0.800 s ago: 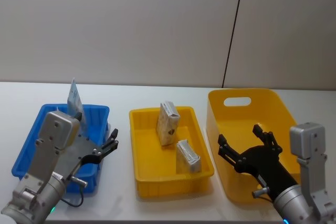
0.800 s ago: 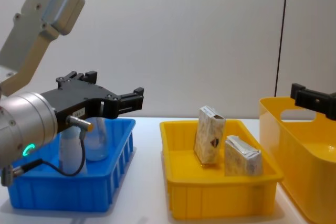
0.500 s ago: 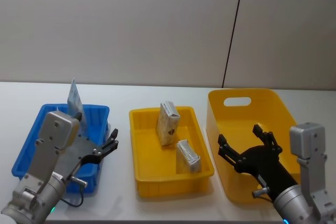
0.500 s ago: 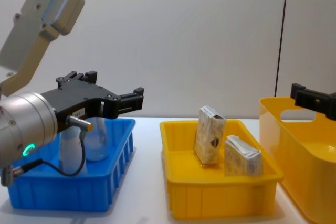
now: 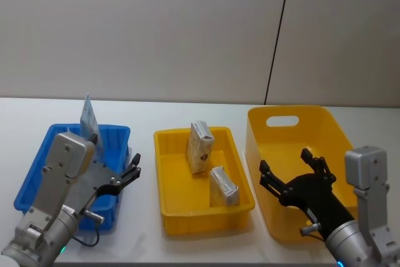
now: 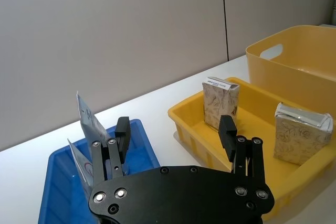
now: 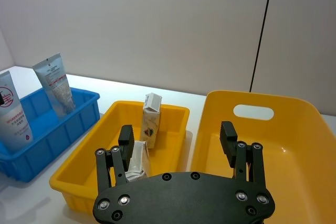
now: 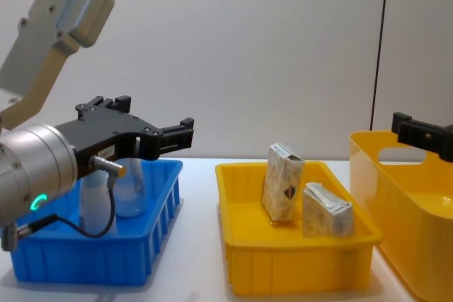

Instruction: Bimanual collaborative sorting of washing and personal care products

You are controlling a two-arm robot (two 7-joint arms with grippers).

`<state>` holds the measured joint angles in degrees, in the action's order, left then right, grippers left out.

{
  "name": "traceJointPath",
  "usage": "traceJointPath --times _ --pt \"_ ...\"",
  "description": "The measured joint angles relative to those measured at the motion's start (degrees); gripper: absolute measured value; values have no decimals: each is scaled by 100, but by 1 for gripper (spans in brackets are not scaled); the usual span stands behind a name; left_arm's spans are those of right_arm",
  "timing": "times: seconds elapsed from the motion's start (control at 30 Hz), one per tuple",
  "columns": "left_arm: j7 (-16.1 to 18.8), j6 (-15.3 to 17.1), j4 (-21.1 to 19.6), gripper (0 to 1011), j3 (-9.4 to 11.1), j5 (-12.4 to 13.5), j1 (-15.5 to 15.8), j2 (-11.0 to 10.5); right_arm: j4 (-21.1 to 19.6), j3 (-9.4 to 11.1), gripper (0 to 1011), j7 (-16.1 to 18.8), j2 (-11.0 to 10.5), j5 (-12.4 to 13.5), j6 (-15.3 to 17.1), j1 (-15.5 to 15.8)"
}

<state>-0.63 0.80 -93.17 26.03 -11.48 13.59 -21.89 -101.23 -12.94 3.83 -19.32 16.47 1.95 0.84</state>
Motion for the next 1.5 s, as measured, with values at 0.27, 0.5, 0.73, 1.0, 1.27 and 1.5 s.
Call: traceJointPath --times 0.27,0.5,0.73,1.0,1.27,1.5 --pt "0 0 0 1001 0 0 0 0 28 -14 1002 32 54 17 4 -37" --pt "0 0 0 1001 -1 0 0 0 124 -45 1002 153 153 131 62 -143" --pt "0 0 0 1001 0 0 0 0 252 -83 1002 315 259 302 226 -262" --pt "0 0 0 1001 -1 1 0 0 431 -126 1002 424 406 484 556 -400" --pt "0 0 0 1001 0 0 0 0 586 -150 1002 380 560 596 1021 -502" --pt "0 0 0 1001 -1 0 0 0 684 -179 1002 256 661 621 1429 -580"
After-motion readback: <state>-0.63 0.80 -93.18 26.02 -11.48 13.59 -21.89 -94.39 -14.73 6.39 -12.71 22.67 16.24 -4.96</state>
